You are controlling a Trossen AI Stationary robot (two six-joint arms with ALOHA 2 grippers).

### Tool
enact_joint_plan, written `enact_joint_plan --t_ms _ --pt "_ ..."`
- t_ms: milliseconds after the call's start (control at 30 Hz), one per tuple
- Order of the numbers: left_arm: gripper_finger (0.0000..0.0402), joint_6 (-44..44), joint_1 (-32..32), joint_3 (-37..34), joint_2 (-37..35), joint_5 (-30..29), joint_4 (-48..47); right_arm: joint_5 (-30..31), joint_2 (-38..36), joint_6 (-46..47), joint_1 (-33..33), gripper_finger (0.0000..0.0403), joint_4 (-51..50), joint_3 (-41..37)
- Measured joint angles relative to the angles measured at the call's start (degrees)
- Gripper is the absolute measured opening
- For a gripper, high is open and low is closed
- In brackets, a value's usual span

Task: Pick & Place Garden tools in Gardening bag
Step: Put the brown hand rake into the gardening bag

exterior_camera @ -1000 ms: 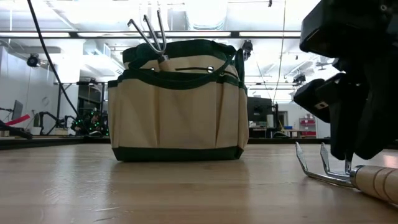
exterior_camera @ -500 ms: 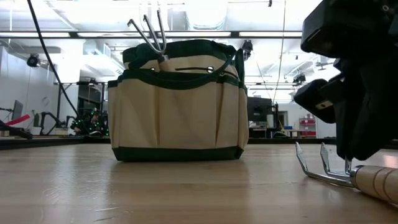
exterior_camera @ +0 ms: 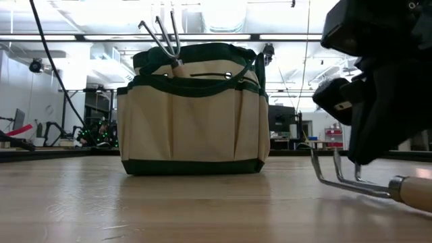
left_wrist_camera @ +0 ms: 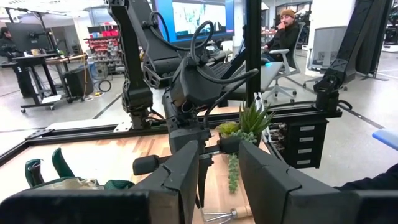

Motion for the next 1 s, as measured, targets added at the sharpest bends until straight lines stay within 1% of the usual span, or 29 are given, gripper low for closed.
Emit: enact_joint_plan --t_ms 333,400,600,733,833,1000 --pt "0.0120 -0.02 0.04 0.00 0.00 -0.02 0.01 2.11 -0.40 -3.99 0.00 0.0008 -1.07 2.38" --pt "0.0119 -0.02 0.04 0.00 0.00 0.00 0.01 3.44 -0.75 -5.10 0.14 0.0008 -1.03 3.02" --pt "0.0119 0.00 0.04 -0.02 0.00 0.00 -0.01 10.74 -1.14 -10.59 0.84 0.0008 -2.64 5.91" --pt "0.0119 -0.02 0.04 -0.09 0.00 -0.02 -0.01 14.20 -1.32 -14.68 1.76 0.0008 -3.35 8.40" --pt "0.0120 0.00 0.04 -0.09 0.00 -0.01 0.00 19.36 -1.97 -17.28 2.75 0.0008 -5.91 11.02" --pt "0.0119 0.00 0.04 -0.09 0.00 -0.01 0.01 32.77 -3.00 -23.88 4.85 0.0008 -6.95 14.47"
